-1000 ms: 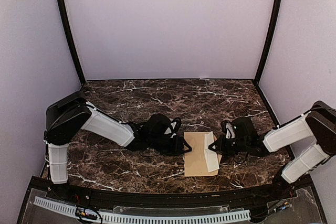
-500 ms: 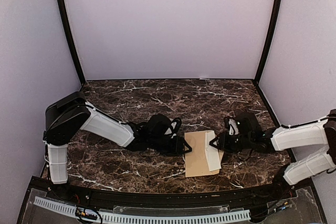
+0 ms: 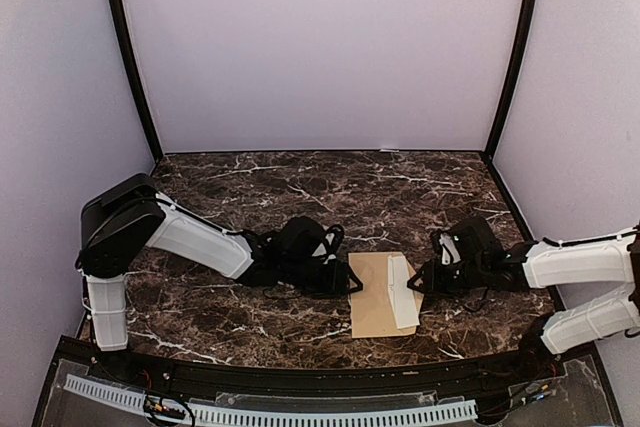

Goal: Place the letter into the envelope and seal it
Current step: Place the letter in the envelope.

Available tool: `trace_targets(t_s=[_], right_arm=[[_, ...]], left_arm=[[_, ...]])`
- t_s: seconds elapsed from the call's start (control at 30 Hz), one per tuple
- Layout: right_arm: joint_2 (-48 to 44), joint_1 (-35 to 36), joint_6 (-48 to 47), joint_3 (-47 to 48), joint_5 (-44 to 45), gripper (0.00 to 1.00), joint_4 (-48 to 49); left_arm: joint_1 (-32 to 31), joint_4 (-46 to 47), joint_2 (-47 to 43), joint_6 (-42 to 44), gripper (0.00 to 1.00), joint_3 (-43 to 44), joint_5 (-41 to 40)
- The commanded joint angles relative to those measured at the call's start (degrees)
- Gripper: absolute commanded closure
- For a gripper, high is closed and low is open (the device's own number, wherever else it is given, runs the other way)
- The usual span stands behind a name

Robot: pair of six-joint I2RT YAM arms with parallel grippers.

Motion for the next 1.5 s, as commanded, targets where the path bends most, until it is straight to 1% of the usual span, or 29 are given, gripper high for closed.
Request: trace_targets(t_s=[0.0,0.13,0.37,0.47,0.67,1.07,1.47], right_arm=[[2.7,0.3,-0.7,0.8,-1.2,0.69,1.3],[4.5,0.3,-0.8,0.7,-1.5,0.72,2.5],[6.2,0.4,-0.7,0.5,-2.3,0.81,3.6],[6.4,0.5,-0.6,0.5,-2.5,0.85,4.2],[7.2,0.5,-0.3,0.9,-3.1,0.9,5.2],[9.2,0.8,0.7,0.9,-4.8,0.98,8.8],[11.9,1.9,1.1,1.8,-6.5,0.99,12.4]], left_arm=[[-0.4,-5.2,-1.1,-0.1,0.51,-2.1,-0.9],[-0.4,-4.3,-1.0,-0.6,0.55,-2.9,-0.8],[-0.5,-3.2,-0.1,-1.1,0.63,-3.7,0.3],[-0.5,-2.8,0.0,-1.1,0.68,-3.8,0.4],[-0.5,-2.5,0.7,-1.3,0.73,-3.6,1.0],[-1.0,-1.3,1.5,-1.9,0.8,-3.3,2.1],[-1.3,-0.4,2.7,-1.8,0.83,-2.2,3.2]])
